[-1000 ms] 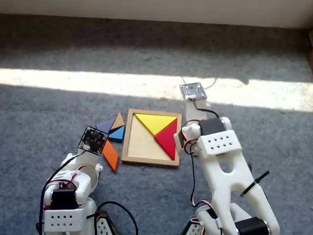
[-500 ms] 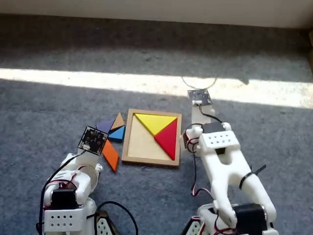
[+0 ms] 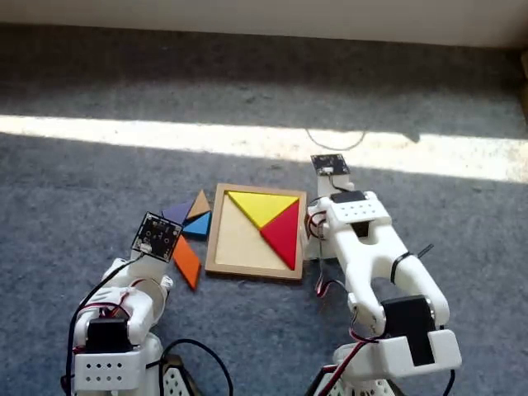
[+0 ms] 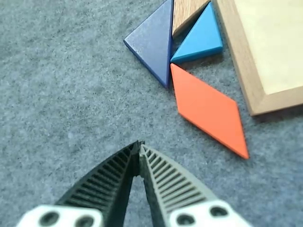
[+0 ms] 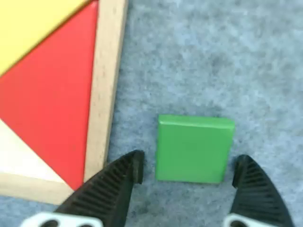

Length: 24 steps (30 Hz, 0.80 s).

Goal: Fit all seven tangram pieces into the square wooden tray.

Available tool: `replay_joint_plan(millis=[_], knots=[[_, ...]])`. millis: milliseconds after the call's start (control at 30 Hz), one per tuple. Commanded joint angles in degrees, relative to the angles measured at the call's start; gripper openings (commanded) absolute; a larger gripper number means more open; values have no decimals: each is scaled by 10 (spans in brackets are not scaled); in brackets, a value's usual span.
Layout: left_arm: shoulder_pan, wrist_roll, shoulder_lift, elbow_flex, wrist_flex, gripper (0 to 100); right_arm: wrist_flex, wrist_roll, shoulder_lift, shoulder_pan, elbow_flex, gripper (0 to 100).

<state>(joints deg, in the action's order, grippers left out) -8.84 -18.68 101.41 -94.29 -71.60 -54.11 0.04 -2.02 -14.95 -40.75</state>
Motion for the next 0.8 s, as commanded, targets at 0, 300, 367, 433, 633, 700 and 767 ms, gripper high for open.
replay_joint_plan(millis=[0, 300, 367, 433, 633, 700, 767], knots=[[-3, -4, 18, 2, 9, 5, 12, 0, -2, 9, 35, 208], [-3, -4, 18, 2, 9, 5, 8, 0, -7, 9, 33, 25], [-3, -4, 18, 2, 9, 5, -5, 0, -17, 10, 34, 2], [-3, -4, 18, 2, 9, 5, -31, 1, -53, 7, 35, 5], [-3, -4, 18, 2, 9, 5, -81, 1, -194, -25, 33, 5], [-3, -4, 18, 2, 9, 5, -95, 1, -213, -51, 34, 5], [-3, -4, 18, 2, 9, 5, -100, 1, -216, -84, 35, 5]])
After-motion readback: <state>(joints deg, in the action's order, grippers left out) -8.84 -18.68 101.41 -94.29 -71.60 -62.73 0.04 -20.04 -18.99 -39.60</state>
